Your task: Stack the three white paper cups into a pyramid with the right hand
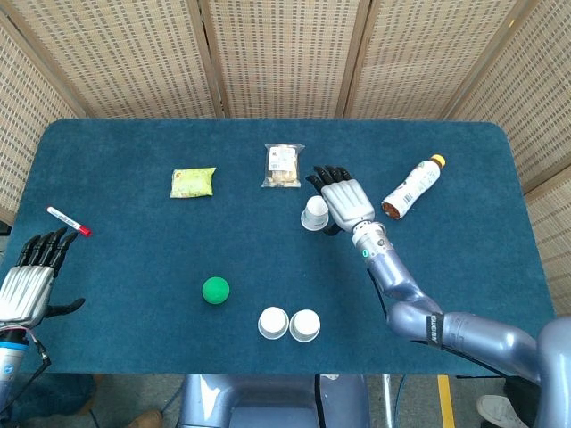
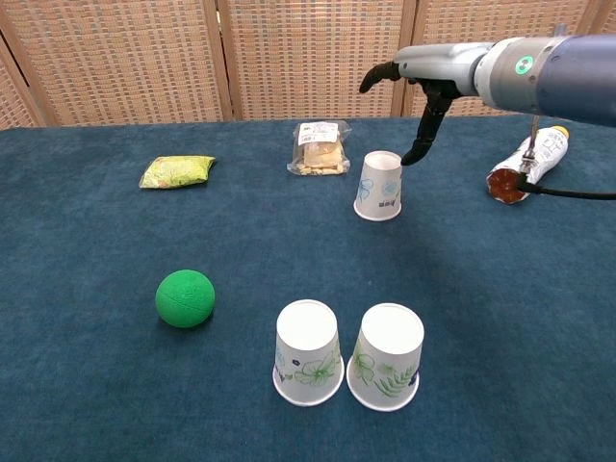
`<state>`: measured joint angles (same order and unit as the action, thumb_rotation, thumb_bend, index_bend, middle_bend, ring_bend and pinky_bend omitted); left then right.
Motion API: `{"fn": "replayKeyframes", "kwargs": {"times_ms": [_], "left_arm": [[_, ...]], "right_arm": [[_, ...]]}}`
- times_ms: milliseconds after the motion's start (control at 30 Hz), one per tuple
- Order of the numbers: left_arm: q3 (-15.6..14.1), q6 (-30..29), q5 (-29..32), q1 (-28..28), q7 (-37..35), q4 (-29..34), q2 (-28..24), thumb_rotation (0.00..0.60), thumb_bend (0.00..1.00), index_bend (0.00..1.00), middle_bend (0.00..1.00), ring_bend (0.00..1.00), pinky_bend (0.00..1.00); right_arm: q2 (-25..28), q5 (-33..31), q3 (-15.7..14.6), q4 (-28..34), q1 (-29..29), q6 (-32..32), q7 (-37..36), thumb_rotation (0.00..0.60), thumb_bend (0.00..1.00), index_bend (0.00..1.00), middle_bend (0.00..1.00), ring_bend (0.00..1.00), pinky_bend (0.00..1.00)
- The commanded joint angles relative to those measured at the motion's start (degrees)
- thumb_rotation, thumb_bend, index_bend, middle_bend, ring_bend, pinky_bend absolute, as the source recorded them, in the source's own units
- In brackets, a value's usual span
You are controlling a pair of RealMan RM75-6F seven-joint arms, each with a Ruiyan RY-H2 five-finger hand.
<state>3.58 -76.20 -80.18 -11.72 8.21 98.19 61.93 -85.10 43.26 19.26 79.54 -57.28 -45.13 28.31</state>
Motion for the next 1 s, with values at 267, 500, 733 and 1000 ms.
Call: {"fn": "replayKeyframes", "kwargs": {"times_ms": [267, 500, 733, 1000], "left_arm": [[0.38, 3.20, 2.53, -1.38, -0.51, -0.60, 0.09, 0.600, 0.00, 0.00, 0.00, 0.00, 0.00], [0.28, 3.39, 2.58, -1.51, -0.85, -0.63, -0.06, 0.600, 0.00, 0.00, 0.00, 0.00, 0.00], [0.33, 3.82, 3.27, -1.78, -0.68, -0.83, 0.00, 0.600, 0.00, 0.00, 0.00, 0.00, 0.00], [0.08, 4.22, 3.36, -2.14, 0.21, -0.81, 0.42, 0.600, 0.00, 0.00, 0.00, 0.00, 0.00]], "right_arm": [[-10.97, -8.95, -1.32, -17.72, -6.05, 6.73, -1.70, 0.600, 0.01, 0.19, 0.18, 0.12, 0.15], [-13.54, -8.18, -2.22, -22.18, -6.56, 6.32, -2.27, 0.600, 0.03, 0.26, 0.26, 0.21, 0.25], [-15.52, -7.96, -2.55, -27.40, -6.50, 6.68, -2.81, 0.600, 0.06, 0.28, 0.29, 0.25, 0.32], [-15.93, -6.46, -1.24, -28.36, -5.59, 7.52, -6.57, 0.600, 0.09, 0.35, 0.42, 0.39, 0.51]]}}
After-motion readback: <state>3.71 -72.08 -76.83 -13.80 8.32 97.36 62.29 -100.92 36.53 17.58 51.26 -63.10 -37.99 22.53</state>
